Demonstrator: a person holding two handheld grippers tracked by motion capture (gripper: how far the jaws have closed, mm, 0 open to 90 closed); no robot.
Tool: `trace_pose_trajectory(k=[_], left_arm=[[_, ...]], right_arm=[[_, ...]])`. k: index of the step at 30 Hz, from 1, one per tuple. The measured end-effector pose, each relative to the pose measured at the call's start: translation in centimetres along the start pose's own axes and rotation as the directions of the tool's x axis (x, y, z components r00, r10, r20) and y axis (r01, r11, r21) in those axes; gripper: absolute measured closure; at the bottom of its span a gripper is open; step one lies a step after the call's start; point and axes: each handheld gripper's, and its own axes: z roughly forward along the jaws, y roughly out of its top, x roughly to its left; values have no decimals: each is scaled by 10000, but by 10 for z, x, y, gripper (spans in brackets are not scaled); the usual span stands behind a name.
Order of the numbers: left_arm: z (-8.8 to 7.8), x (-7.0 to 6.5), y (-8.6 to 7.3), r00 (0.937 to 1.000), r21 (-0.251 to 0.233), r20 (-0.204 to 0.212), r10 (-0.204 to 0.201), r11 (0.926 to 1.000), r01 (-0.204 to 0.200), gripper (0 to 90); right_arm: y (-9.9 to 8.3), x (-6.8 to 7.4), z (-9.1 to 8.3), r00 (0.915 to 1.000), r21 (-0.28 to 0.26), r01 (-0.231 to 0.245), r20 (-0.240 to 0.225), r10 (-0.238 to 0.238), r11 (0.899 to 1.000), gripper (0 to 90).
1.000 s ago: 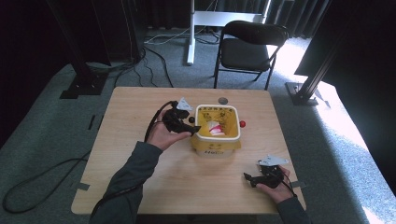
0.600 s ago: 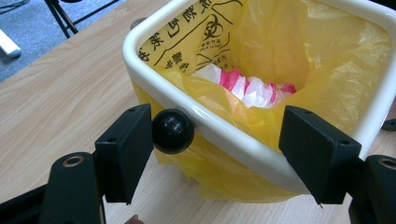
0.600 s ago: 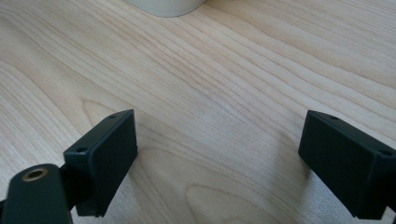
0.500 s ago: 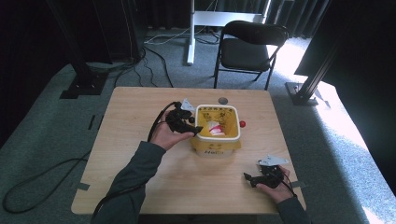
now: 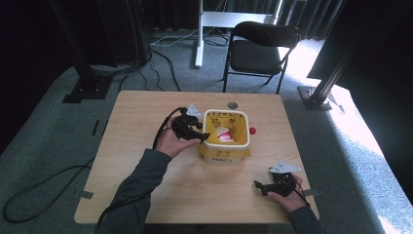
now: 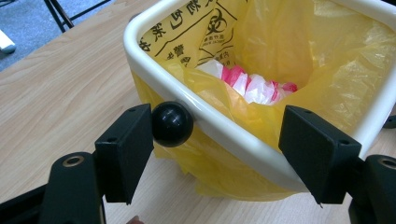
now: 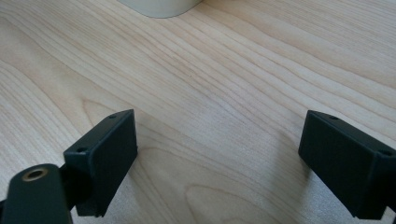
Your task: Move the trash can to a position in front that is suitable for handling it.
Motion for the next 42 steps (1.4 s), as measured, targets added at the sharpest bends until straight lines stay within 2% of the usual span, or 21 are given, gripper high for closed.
trace_pose_trajectory(k=[6, 14, 20, 29, 42], left_arm=[[2, 3, 1, 9999, -14, 127, 102, 9999, -102, 266], [9, 13, 2, 9987, -170, 498, -91, 9998, 100, 265], [16, 21, 2, 9951, -242, 940, -310, 9991, 334, 265], [18, 19, 1, 9954, -184, 890, -356, 9991, 374, 267], [5, 18, -10, 9966, -123, 702, -422, 9990, 432, 271]], right_arm=[[0, 0, 0, 10000, 1, 1, 1, -1, 10000, 109], [0, 0, 0, 10000, 0, 0, 0, 0, 10000, 109], [0, 0, 0, 10000, 1, 1, -1, -1, 10000, 110], [0, 0, 0, 10000, -2, -2, -5, 2, 10000, 109], [0, 0, 0, 10000, 6, 10, -19, -10, 10000, 109]])
